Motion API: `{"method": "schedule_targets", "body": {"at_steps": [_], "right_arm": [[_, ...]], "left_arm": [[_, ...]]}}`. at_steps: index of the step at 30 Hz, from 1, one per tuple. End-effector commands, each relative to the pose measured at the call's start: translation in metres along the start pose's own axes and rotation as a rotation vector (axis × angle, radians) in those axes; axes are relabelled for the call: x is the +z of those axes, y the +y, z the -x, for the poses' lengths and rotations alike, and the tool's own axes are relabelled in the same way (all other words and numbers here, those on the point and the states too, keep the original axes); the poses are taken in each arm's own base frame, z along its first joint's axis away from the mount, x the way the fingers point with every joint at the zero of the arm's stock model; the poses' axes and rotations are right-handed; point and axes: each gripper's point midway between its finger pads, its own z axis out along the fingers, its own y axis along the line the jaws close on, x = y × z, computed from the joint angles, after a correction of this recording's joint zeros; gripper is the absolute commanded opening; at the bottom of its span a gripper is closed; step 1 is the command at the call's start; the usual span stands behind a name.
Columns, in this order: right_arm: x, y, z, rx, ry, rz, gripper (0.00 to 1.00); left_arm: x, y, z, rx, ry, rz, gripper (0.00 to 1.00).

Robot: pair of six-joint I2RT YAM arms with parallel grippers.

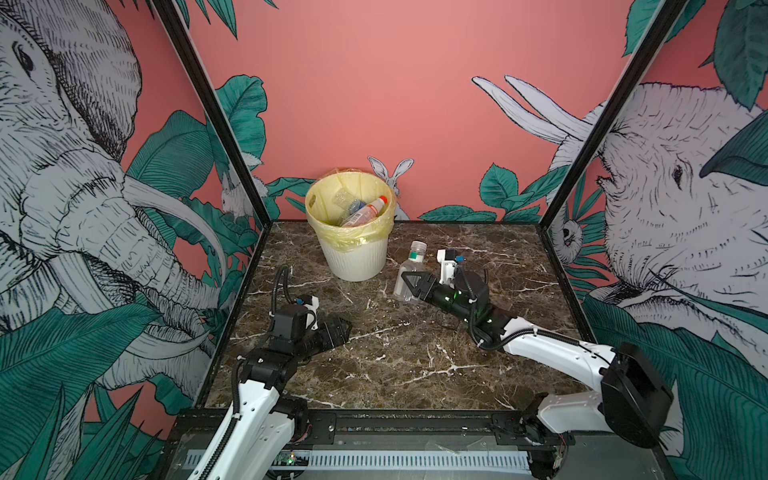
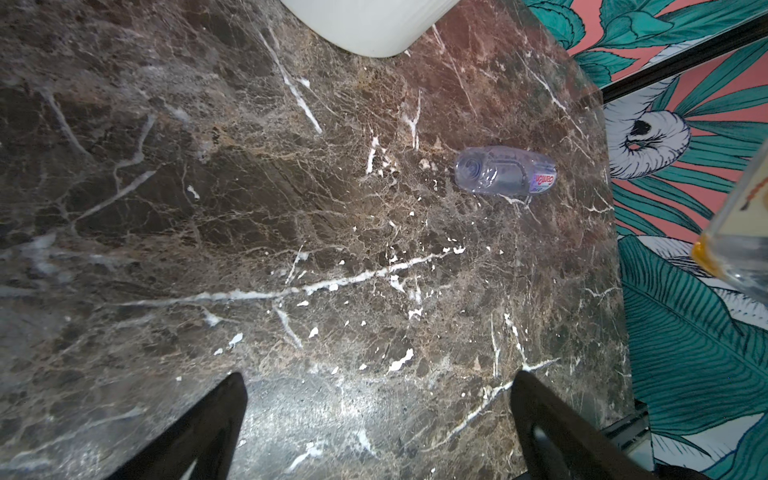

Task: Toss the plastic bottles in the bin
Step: 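Carry the green-labeled bottle with the right gripper over the bin, then open the right gripper above the bin to drop the bottle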

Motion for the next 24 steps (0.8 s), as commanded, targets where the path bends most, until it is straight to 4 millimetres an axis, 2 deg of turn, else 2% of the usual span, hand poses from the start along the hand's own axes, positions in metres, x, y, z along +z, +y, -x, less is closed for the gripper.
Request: {"method": "schedule_targets", "body": {"at_steps": [1, 5, 8, 10, 12, 14, 17, 20, 24], "right_arm": [[-0.004, 0.04, 0.031, -0.029, -0.087, 0.1, 0.51], [0.014, 0.071, 0.05, -0.05, -0.095, 0.141, 0.53], [0.037, 0.101, 0.075, -0.084, -0.117, 0.15, 0.51], [0.058, 0.116, 0.093, -0.153, -0.116, 0.054, 0.48], [0.085, 0.122, 0.108, -0.181, -0.133, -0.01, 0.52], [0.111, 0.125, 0.124, -0.17, -0.145, -0.05, 0.61], [0.142, 0.136, 0.141, -0.169, -0.14, -0.06, 0.98], [0.15, 0.166, 0.151, -0.179, -0.152, 0.036, 0.99], [0.134, 0.195, 0.154, -0.216, -0.146, 0.112, 0.99]], "left_arm": [[0.0, 0.002, -0.002, -0.011, -0.002, 0.005, 0.99], [-0.002, 0.0, -0.003, -0.018, 0.001, -0.007, 0.99], [-0.005, -0.007, -0.005, -0.036, 0.003, -0.044, 0.99], [-0.007, -0.008, -0.005, -0.048, 0.0, -0.053, 0.99], [-0.01, -0.009, -0.006, -0.057, 0.0, -0.055, 0.99], [-0.013, -0.01, -0.006, -0.059, -0.002, -0.058, 0.99], [-0.016, -0.009, -0.006, -0.055, -0.011, -0.049, 0.99], [-0.018, -0.009, -0.005, -0.056, -0.013, -0.042, 0.99], [-0.019, -0.011, -0.003, -0.059, -0.021, -0.053, 0.99]]}}
